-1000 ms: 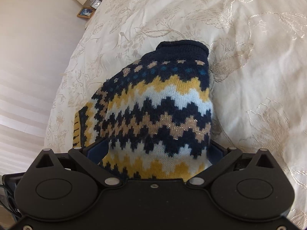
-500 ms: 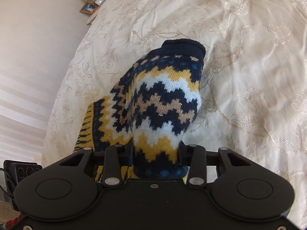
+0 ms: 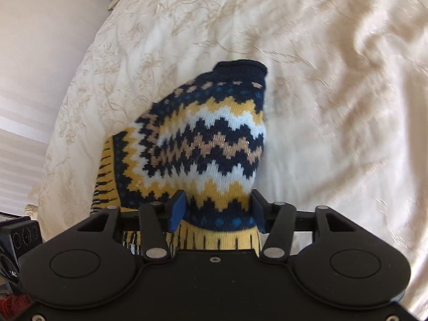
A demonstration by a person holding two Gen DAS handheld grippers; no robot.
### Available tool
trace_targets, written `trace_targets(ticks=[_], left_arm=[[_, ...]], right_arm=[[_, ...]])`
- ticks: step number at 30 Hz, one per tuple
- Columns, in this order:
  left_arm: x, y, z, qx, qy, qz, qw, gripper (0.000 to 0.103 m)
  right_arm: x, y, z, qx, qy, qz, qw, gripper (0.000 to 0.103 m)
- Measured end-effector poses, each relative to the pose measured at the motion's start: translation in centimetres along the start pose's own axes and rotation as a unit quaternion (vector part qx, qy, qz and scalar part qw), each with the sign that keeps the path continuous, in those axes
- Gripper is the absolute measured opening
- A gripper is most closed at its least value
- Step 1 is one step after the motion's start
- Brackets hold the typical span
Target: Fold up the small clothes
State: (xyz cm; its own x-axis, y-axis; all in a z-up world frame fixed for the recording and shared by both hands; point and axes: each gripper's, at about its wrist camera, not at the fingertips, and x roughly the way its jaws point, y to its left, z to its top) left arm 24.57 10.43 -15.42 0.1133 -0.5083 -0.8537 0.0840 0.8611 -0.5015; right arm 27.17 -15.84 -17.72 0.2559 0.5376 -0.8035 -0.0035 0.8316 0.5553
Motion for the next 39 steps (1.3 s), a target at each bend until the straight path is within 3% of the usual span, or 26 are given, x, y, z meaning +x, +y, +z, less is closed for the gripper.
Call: trace_targets(ticks=[3,7,11,13,19,22,25,31,34,39], left_arm=[[0.3,0.0,-0.4,0.007,-0.02,0.051,0.9985,0.039],[-0.7,-0.2,1.1,0.01,-0.036,0.071,0.9967,0.041],[-2.5,-1.1,-0.9,0.031,-0.049,0.094,0.9938,0.041],[-3.5,-1.3,-1.0,0.032,-0.06,0.097,0.993,0.041],[-7.7,-2.0,-1.4,0.003,-0.112,0.08,0.9905,0.041],[-9.3,-1.9,0.1,-0.012,-0.147,0.078,0.986,0.041],[-9.2,-1.3,2.8,-0.027,-0.167,0.083,0.9822,0.049],[-6.4,0.4,8.6,-0.051,-0.166,0.106,0.979,0.049],[-5.1,0.6,10.7,-0.03,-0.159,0.117,0.9798,0.049],[-2.4,1.1,11.1,0.0,-0.118,0.159,0.9803,0.049]], right_arm=[[-1.0,-1.2,-0.5,0.008,-0.015,-0.003,1.0,0.07],[-2.1,-1.6,-0.9,-0.004,-0.034,0.005,0.999,0.077],[-3.2,-1.2,-1.5,-0.026,-0.046,0.009,0.999,0.079],[-3.6,-1.1,-1.8,-0.035,-0.049,0.015,0.998,0.083],[-4.0,-0.1,-2.2,-0.053,-0.058,0.021,0.997,0.084],[-3.9,0.2,-2.1,-0.057,-0.065,0.019,0.996,0.085],[-3.7,0.3,-1.8,-0.051,-0.072,0.01,0.996,0.085],[-4.0,0.2,-0.9,-0.032,-0.095,-0.007,0.995,0.088],[-4.2,0.0,-0.3,-0.017,-0.108,-0.014,0.994,0.089],[-4.0,-0.1,1.0,0.004,-0.125,-0.031,0.992,0.089]])
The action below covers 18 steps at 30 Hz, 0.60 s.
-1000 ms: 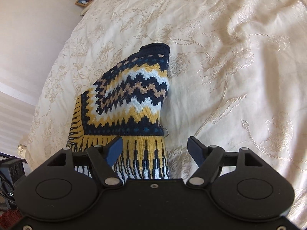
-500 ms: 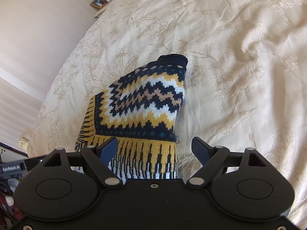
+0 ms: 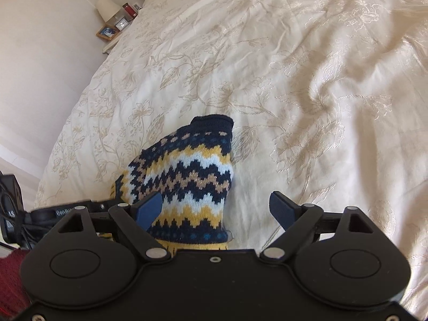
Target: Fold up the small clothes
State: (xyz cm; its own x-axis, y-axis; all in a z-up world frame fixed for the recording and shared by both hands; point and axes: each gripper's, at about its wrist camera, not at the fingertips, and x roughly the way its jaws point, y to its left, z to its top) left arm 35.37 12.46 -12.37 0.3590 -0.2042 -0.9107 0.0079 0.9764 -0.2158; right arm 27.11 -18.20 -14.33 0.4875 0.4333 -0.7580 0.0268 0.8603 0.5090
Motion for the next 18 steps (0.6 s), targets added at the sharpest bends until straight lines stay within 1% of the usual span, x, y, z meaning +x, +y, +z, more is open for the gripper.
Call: trace_targets(ticks=[2,5,8,9,11,13,14,15,16,18], left_arm=[[0.9,0.6,-1.0,-0.003,0.021,0.007,0.9997,0.051],[0.9,1.7,-2.3,-0.019,0.024,0.002,0.9995,0.054],[0.6,2.6,-2.7,-0.034,0.026,-0.006,0.9991,0.057],[0.5,2.8,-2.7,-0.037,0.027,-0.009,0.9989,0.057],[0.5,2.9,-2.7,-0.037,0.028,-0.011,0.9989,0.057],[0.5,2.9,-2.7,-0.032,0.028,-0.01,0.999,0.057],[0.5,2.9,-2.7,-0.029,0.028,-0.01,0.9991,0.057],[0.5,2.8,-2.7,-0.027,0.028,-0.009,0.9992,0.057],[0.5,2.8,-2.7,-0.024,0.027,-0.008,0.9993,0.057],[0.4,2.8,-2.7,-0.023,0.025,-0.006,0.9994,0.06]], right_arm=[[0.3,0.0,0.6,0.008,-0.006,-0.003,1.0,0.089],[1.1,0.3,1.5,0.011,-0.012,-0.008,1.0,0.089],[2.6,0.8,2.2,0.003,-0.005,-0.016,1.0,0.092],[3.4,1.0,2.3,-0.003,0.001,-0.021,1.0,0.094],[5.7,1.4,2.3,-0.023,0.028,-0.047,0.998,0.094],[8.3,1.9,1.8,-0.056,0.065,-0.08,0.993,0.095],[9.3,2.1,1.5,-0.072,0.075,-0.093,0.99,0.096],[10.1,2.2,1.2,-0.081,0.08,-0.099,0.989,0.101],[10.5,2.1,1.0,-0.079,0.081,-0.1,0.988,0.102],[10.6,2.0,1.0,-0.069,0.082,-0.102,0.989,0.102]])
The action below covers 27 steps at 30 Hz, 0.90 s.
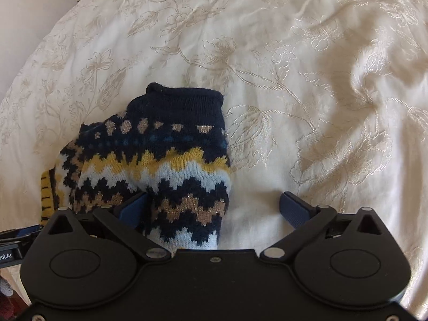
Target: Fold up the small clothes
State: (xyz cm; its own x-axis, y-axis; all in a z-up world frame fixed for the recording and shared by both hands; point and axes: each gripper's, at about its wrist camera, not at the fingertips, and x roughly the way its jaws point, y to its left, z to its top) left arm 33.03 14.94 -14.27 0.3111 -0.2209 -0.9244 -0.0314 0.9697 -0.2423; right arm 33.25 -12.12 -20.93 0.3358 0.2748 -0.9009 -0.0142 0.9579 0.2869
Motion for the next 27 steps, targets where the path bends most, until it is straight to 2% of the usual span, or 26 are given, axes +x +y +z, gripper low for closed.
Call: trace_targets(ticks=[5,10,11,14,18,23,27], left_arm=[[-1.0,-0.2,-0.1,0.01,-0.009,-0.01,0.9999,0.061],[-3.8,-1.1,-1.4,0.05,-0.034,-0.006,0.9982,0.064],[-4.4,-1.4,-1.7,0.056,-0.041,-0.003,0.9976,0.069],[-6.3,-2.2,-2.8,0.07,-0.059,0.002,0.9957,0.071],[-7.8,-3.2,-4.0,0.076,-0.062,-0.006,0.9952,0.088],[-9.0,-5.3,-6.0,0.101,-0.067,0.009,0.9926,0.089],[-10.7,-6.8,-7.5,0.117,-0.09,0.023,0.9888,0.089]], right_arm=[[-1.7,-0.3,-0.2,-0.008,-0.017,0.008,1.0,0.102],[-5.0,-0.8,-1.4,-0.01,-0.053,0.019,0.998,0.102],[-5.6,-0.9,-1.8,-0.01,-0.059,0.023,0.998,0.102],[-7.5,-0.8,-2.9,-0.016,-0.076,0.025,0.997,0.102],[-9.8,-0.5,-4.7,-0.035,-0.093,0.015,0.995,0.102],[-12.4,0.0,-6.9,-0.052,-0.114,0.0,0.992,0.102],[-14.4,0.1,-8.2,-0.062,-0.135,0.003,0.989,0.102]])
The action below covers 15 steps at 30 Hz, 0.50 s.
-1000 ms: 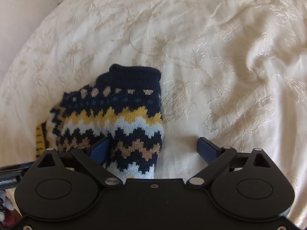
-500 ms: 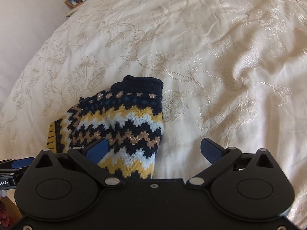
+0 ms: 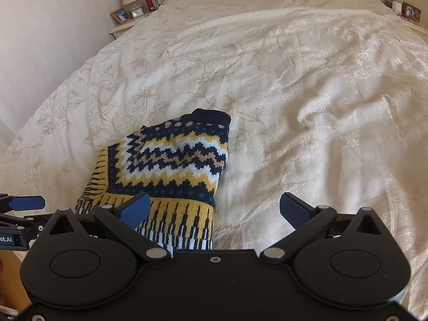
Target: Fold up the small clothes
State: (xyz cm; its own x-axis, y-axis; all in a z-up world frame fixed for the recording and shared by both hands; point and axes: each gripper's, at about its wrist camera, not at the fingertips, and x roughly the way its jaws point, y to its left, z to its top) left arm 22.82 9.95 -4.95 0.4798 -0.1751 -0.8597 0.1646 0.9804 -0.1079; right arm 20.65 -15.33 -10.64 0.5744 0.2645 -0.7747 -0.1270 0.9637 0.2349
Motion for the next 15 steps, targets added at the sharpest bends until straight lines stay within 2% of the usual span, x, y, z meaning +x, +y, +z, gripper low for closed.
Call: trace_targets(ticks=[6,12,15], left_arm=[[-3.5,-2.2,-0.2,0.007,-0.048,0.028,0.9984,0.088],[-6.4,-3.4,0.2,-0.021,-0.089,0.056,0.9942,0.088],[-7.2,-4.0,0.5,-0.025,-0.1,0.079,0.9915,0.088]], right_arm=[[-3.4,0.2,-0.8,-0.016,-0.037,0.017,0.999,0.102],[-6.8,0.6,-1.4,-0.034,-0.09,0.033,0.995,0.102],[-7.9,1.0,-1.6,-0.034,-0.113,0.016,0.993,0.102]])
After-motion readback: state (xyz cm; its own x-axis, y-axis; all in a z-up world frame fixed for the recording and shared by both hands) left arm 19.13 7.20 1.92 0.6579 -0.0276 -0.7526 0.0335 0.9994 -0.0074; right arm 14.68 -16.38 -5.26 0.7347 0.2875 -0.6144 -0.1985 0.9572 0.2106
